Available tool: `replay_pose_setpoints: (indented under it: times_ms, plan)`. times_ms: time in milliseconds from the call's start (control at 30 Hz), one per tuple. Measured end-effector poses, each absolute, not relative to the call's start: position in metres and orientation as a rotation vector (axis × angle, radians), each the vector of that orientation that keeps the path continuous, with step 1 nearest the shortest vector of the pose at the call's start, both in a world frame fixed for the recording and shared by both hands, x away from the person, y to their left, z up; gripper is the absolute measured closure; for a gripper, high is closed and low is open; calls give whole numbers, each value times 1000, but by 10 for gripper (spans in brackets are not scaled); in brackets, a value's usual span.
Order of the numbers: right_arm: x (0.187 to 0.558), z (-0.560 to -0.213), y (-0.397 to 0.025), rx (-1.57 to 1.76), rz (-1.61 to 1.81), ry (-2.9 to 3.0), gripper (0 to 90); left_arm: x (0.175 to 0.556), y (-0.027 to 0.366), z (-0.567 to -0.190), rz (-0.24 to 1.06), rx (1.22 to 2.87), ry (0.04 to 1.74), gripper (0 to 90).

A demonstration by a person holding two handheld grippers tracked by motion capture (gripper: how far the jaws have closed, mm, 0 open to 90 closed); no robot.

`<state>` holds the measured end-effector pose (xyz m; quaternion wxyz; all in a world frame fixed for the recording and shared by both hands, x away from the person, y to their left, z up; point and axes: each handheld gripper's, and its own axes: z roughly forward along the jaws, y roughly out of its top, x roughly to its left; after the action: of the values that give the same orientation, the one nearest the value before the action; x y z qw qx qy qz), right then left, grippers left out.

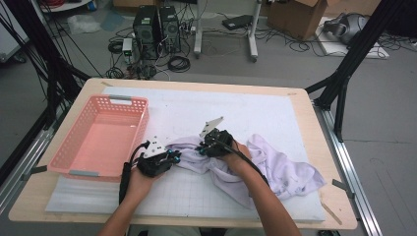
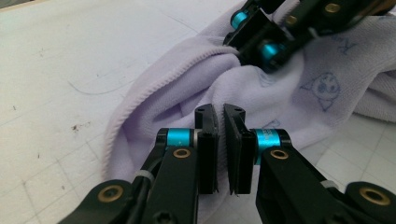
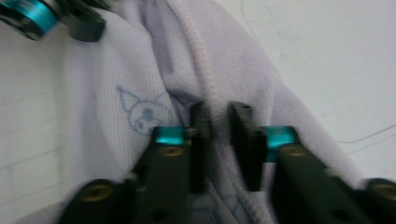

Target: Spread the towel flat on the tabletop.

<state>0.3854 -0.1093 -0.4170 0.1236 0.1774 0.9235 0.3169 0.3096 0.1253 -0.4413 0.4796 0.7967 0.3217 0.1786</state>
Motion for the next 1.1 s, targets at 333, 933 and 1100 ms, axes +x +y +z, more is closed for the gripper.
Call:
replay_pose_setpoints:
  times_ms: [333,933,1100]
  plan:
    - [437,-376,-151,861,999,2368,850,310,126,-441,445,1929,784,832]
    - [464,-373,-247,1341,882,1922,691,314,122,-444,411,1908,873,409]
    - [453,-374,-251,1296,963,1999,629,313,117,-444,378,1911,861,416]
